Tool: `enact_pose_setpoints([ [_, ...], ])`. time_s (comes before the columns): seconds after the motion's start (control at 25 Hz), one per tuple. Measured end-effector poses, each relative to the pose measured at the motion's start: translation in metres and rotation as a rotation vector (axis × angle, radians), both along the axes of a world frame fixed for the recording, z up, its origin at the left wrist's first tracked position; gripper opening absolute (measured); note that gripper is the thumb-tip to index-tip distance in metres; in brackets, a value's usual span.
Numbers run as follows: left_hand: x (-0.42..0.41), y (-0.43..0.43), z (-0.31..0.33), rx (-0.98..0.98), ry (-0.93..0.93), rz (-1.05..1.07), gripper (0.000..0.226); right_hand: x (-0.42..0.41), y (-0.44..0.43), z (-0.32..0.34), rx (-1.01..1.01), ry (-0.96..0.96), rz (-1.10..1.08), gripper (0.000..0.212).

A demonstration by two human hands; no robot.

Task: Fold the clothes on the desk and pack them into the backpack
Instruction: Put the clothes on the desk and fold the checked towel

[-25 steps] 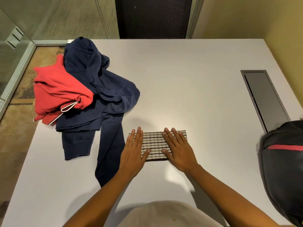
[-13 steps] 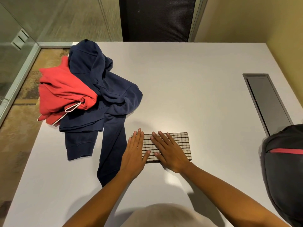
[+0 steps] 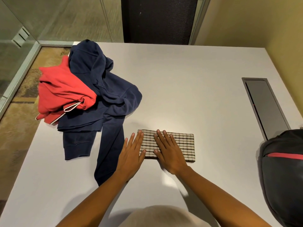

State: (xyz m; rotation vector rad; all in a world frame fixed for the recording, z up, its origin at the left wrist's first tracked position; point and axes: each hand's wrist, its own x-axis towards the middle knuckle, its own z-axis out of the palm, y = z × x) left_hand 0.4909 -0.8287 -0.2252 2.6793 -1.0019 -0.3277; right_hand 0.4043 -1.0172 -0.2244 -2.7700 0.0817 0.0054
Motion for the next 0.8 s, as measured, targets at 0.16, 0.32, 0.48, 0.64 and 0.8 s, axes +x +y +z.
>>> enact_pose_setpoints([
  [0.16, 0.001, -0.001, 0.003, 0.063, -0.029, -0.015, 0.063, -0.011, -0.023, -0.002, -0.075, 0.01, -0.085, 0.059],
  [0.32, 0.001, -0.013, 0.015, -0.003, -0.131, -0.017, 0.059, -0.028, -0.061, 0.003, -0.144, -0.043, -0.245, 0.054],
  [0.48, 0.025, -0.044, 0.025, 0.029, -0.187, -0.083, 0.06, -0.019, -0.08, 0.018, -0.233, -0.105, -0.231, 0.046],
  [0.64, 0.038, -0.073, 0.045, 0.287, -0.129, -0.194, 0.044, -0.002, -0.088, 0.033, -0.328, 0.044, -0.187, 0.049],
  [0.8, 0.04, -0.081, 0.054, 0.427, -0.261, -0.265, 0.029, 0.008, -0.09, 0.054, -0.432, 0.246, -0.122, 0.044],
])
